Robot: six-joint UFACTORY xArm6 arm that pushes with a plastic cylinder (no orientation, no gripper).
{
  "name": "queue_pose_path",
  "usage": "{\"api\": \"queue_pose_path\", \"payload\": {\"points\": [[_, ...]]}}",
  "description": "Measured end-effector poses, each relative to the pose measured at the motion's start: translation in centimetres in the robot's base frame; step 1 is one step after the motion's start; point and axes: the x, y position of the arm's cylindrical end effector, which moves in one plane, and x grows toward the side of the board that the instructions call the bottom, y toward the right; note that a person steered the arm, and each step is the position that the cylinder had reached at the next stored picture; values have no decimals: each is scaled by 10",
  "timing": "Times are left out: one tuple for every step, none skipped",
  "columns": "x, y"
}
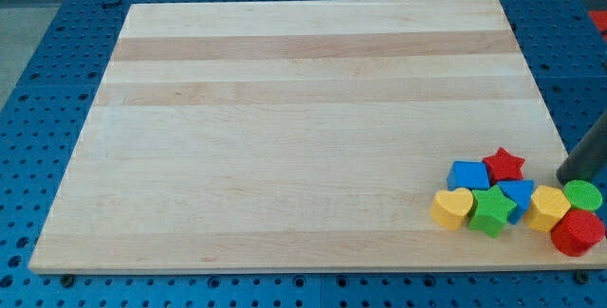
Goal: Move the red star closer to the green circle
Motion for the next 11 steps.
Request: {"api": "queue_pose_path", "payload": {"points": [[-25,-9],[-40,-35],[-43,-71],[-43,-109],[-41,-111],[-36,-96],[-29,-82],[-24,-63],[-20,-49],[-20,-47],[-30,-73]]}}
